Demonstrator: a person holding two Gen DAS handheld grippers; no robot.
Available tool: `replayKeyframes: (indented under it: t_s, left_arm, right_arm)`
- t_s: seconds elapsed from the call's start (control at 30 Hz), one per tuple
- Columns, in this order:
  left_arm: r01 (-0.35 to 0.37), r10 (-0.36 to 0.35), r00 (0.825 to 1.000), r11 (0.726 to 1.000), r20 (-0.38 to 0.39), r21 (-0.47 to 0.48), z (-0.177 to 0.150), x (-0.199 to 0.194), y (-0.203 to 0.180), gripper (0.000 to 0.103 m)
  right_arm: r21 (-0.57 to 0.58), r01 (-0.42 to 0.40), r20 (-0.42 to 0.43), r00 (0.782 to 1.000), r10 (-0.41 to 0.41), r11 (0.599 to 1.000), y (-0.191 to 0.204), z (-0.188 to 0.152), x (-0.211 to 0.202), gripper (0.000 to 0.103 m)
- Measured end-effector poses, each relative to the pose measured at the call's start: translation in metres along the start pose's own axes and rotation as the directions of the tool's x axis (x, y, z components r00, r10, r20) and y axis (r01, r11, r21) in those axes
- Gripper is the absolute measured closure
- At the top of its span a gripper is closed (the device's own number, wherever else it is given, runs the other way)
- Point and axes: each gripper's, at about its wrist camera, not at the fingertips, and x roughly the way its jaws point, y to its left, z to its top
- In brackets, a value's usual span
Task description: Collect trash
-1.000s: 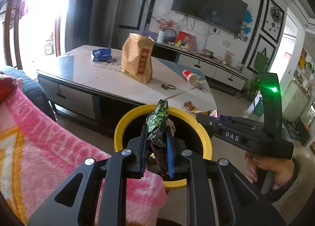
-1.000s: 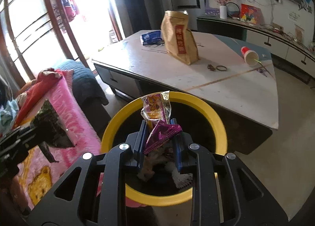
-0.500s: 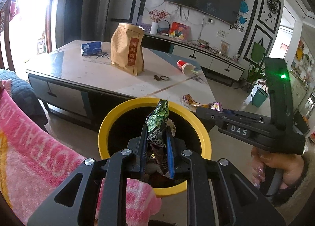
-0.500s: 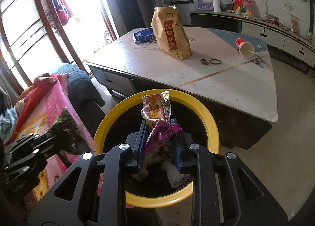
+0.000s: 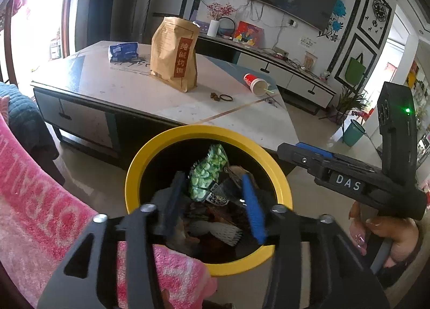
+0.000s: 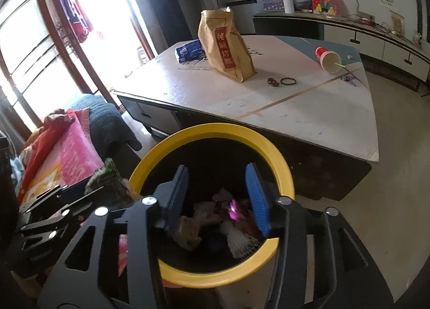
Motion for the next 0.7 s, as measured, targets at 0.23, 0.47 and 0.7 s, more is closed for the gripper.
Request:
replayKeyframes:
  t_s: [0.23, 0.47, 0.7]
  left_arm:
    - [-0.011, 0.012, 1.0, 0.999, 0.017, -0.044, 0.003, -0.01, 0.011, 0.028]
    - [-0.029, 0.032, 0.998, 0.998, 0.048, -0.057, 0.004, -0.03, 0.017, 0.007]
    - [-0.065, 0.071, 0.994, 0.995, 0.078, -0.071, 0.004, -0.051, 0.024, 0.007]
  right_arm:
    - [0.009, 0.005, 0.024, 1.0, -0.005, 1.0, -0.001, 0.003, -0.008, 0.053]
    - [-0.003, 0.024, 0.046, 0.999, -0.024, 1.0, 0.003, 0.002, -0.017, 0.035]
    - [0.003, 0.035, 0.07, 0.997, -0.036, 0.999, 0.004, 0.001, -0.029, 0.023]
